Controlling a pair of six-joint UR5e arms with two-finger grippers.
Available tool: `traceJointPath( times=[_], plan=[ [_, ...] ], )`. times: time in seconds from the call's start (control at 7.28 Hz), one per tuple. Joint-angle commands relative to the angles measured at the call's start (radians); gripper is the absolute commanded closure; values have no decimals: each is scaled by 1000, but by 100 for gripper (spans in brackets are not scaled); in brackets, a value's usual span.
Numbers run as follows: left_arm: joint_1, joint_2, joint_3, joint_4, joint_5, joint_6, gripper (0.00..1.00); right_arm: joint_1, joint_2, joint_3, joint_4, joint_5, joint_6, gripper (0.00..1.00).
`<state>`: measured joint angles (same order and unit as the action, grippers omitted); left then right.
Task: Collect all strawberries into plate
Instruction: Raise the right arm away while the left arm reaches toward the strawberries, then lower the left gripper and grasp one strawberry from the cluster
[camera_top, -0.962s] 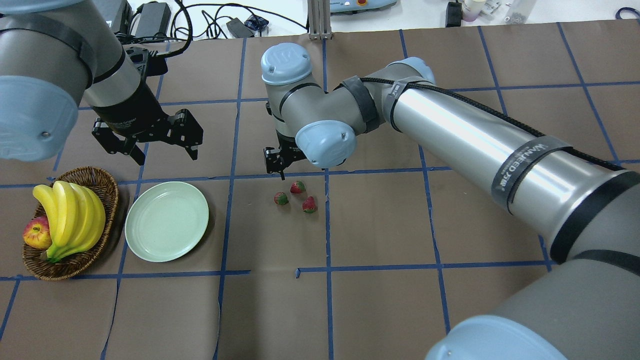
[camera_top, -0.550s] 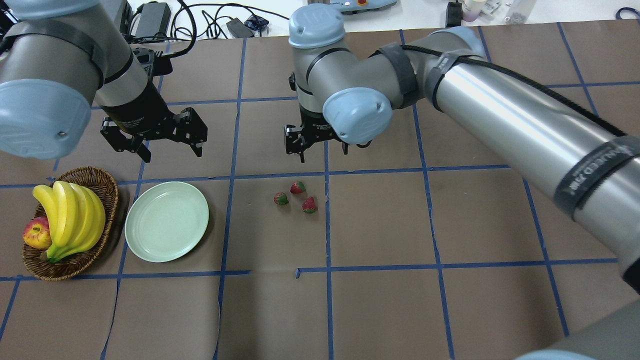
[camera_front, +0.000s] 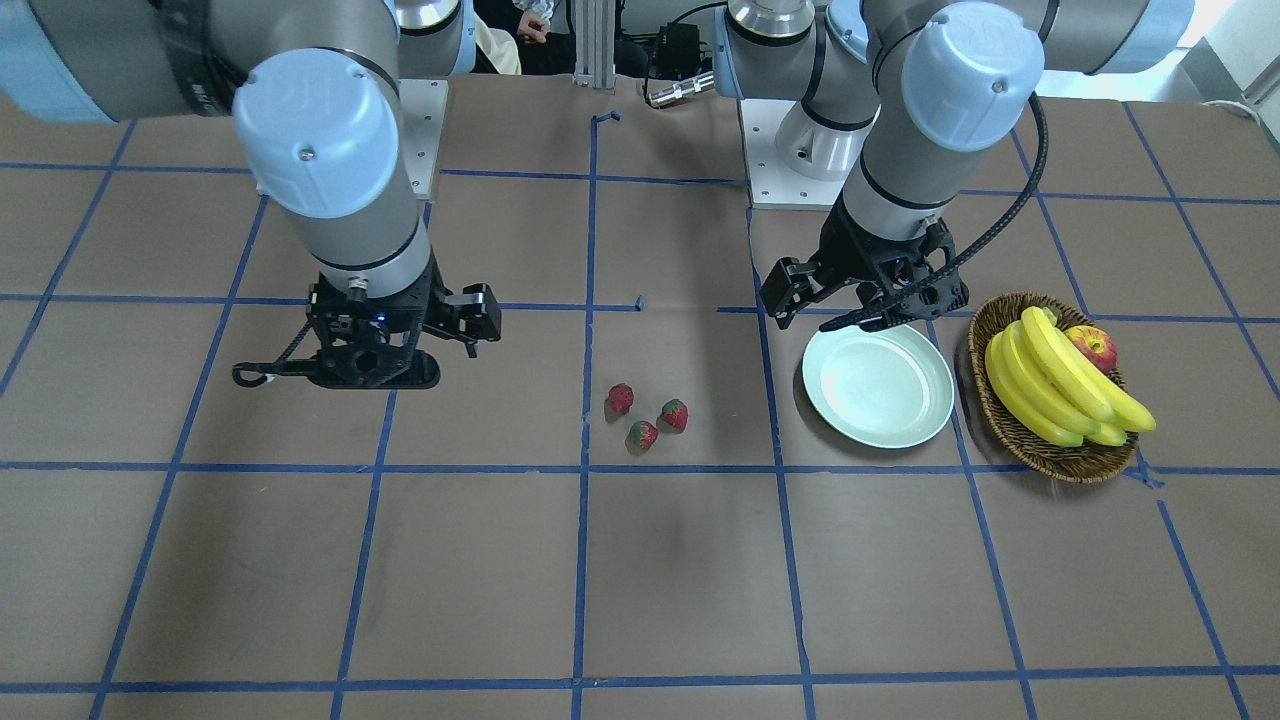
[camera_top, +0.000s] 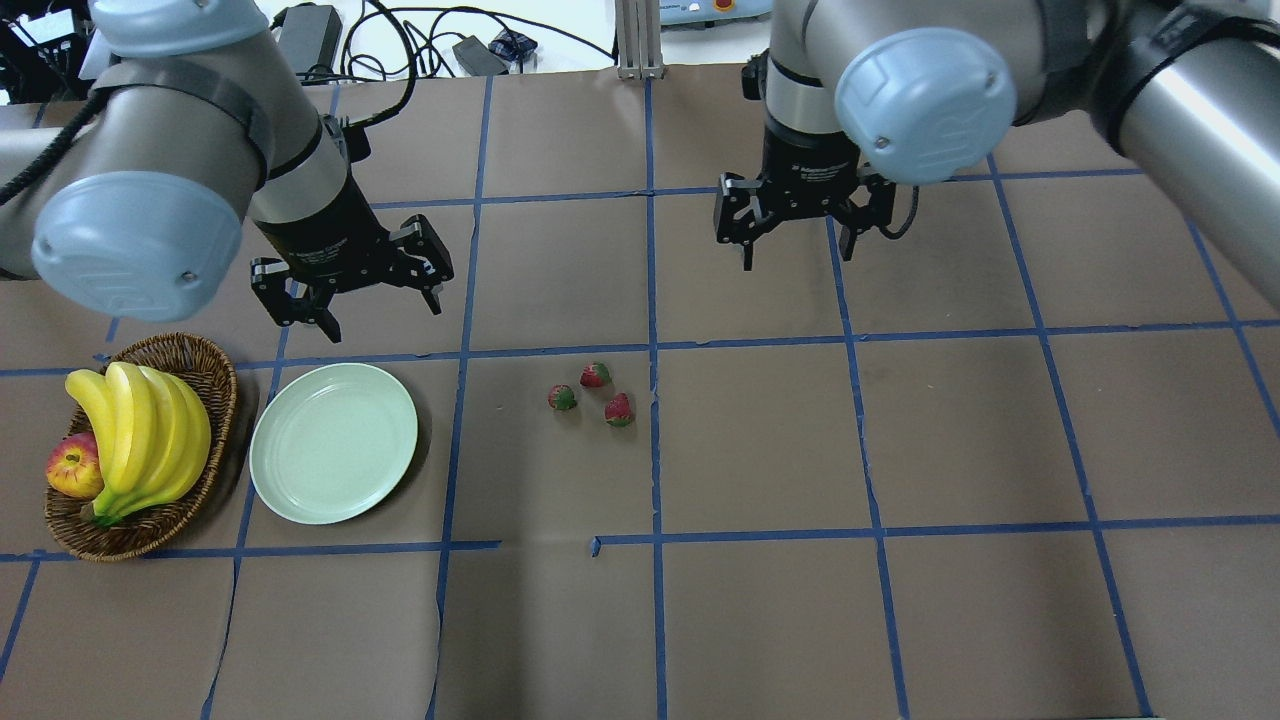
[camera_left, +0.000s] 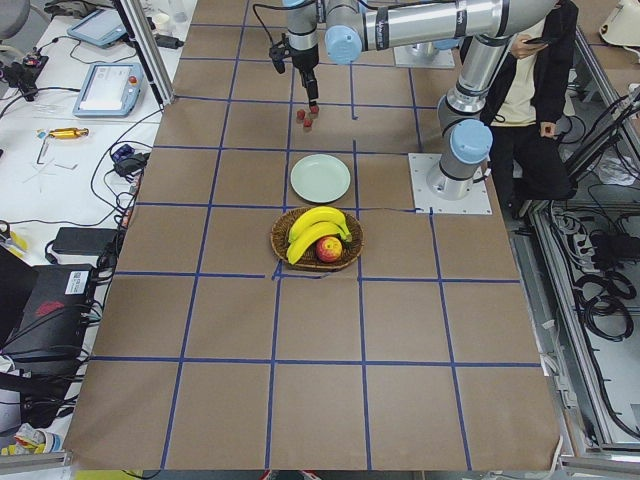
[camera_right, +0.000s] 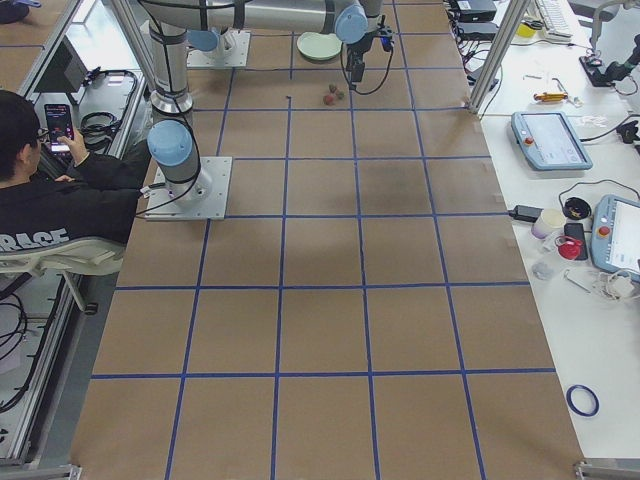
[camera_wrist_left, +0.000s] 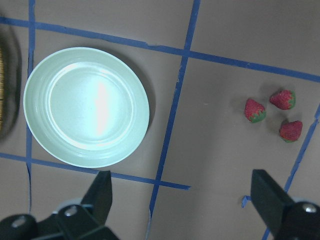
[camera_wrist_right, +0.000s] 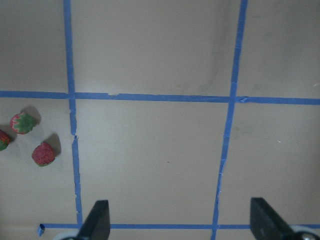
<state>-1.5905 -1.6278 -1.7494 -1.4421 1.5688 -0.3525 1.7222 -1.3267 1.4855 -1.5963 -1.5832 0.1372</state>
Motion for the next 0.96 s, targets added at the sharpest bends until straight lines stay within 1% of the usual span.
traceJointPath(
  times=[0.0, 0.14, 0.27, 0.41, 0.55, 0.69, 0.82],
  plan=[
    [-28, -49, -24, 76, -39, -92, 0, -47, -14, 4, 18, -1, -5, 0],
    [-43, -82, -36, 142, -68, -108, 0, -47, -23, 4, 19, -6, -4, 0],
    [-63, -113, -57, 149, -67, -140, 0, -47, -28, 4, 28, -38, -2, 0],
    [-66, -150, -70, 190, -85, -175, 0, -41, -34, 7, 35, -41, -1, 0],
    [-66, -185, -74, 227, -128, -189, 0, -33, -34, 10, 35, -38, 8, 0],
    [-66, -223, -76, 267, -128, -189, 0, -27, -34, 10, 33, -40, 12, 0],
    [-69, -251, -76, 305, -131, -189, 14, -27, -32, 12, 33, -43, 12, 0]
  ],
)
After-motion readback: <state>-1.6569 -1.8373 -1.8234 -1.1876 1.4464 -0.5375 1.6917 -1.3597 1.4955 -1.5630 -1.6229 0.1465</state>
